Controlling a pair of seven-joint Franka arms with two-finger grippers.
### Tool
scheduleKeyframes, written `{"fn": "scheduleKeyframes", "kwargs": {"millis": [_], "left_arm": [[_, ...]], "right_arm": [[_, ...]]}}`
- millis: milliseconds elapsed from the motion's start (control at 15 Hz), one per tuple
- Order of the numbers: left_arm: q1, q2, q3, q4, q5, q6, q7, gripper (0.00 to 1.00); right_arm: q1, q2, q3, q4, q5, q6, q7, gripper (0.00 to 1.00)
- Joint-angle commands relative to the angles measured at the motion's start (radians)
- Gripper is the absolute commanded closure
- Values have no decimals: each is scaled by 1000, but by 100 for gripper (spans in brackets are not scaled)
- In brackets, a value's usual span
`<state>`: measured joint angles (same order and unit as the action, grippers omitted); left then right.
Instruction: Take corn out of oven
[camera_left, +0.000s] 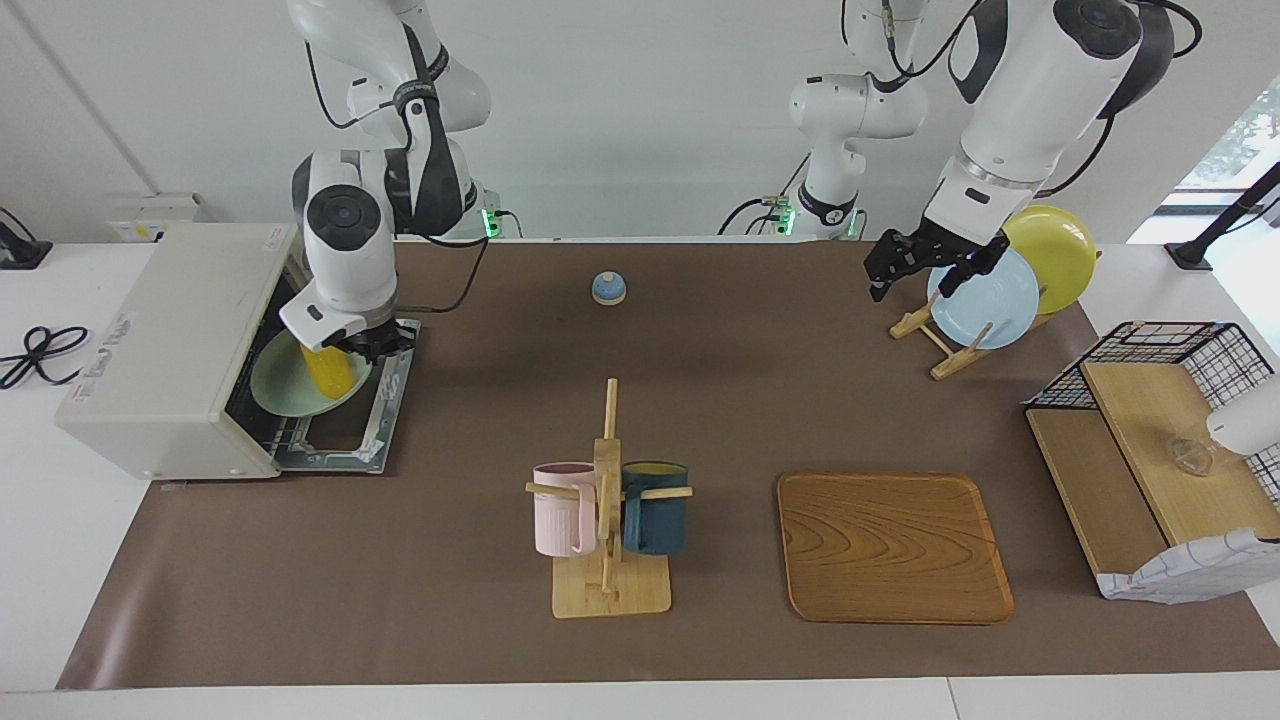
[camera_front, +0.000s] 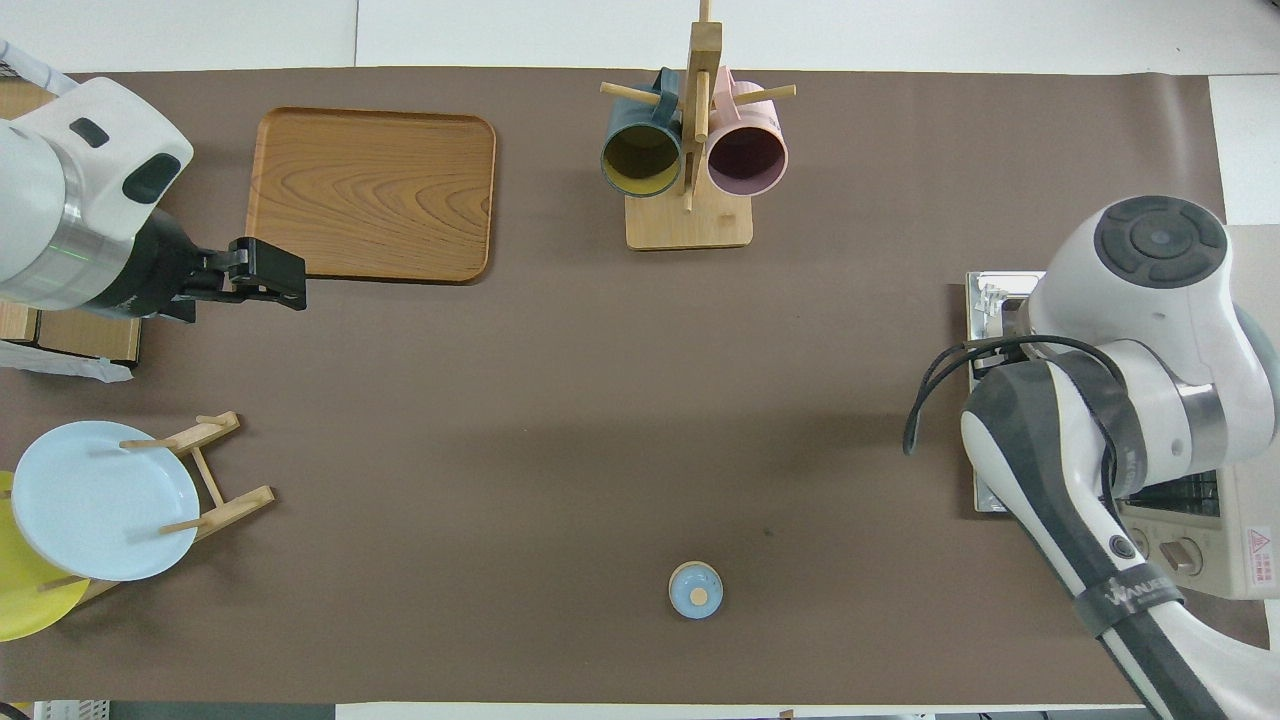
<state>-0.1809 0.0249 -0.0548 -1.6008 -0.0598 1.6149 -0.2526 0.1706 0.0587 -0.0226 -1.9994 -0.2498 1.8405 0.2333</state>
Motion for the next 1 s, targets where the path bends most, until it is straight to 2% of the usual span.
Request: {"fn": "scheduleKeyframes", "kwargs": {"millis": [0,199,465,532,598,731,931], "left_arm": [[-12,-11,10,-14,-12,8,-8,0],[-12,-11,10,-18,-15,14,-8,0],[-14,-19,9,-25,-17,13,-8,0],[-14,-19,9,-27,-17,13,-8,0],[-14,-20,9,-28,-17,13,-7,0],[-14,-22,9,-34,-18,11,-5,0],[-12,-26,10,-42,-17,17,3,0]], "right_arm": [[107,47,0,114,29,-84,120,100],[248,101,0,192,78,-92,281,100],[401,358,0,469,171,-132,560,100],[430,413,0,511,175,-121,633,100],[453,452,3,528,175,-101,682,100],[478,461,24,516,228,-2,748,100],[549,516,33,519,230,22,814,100]]}}
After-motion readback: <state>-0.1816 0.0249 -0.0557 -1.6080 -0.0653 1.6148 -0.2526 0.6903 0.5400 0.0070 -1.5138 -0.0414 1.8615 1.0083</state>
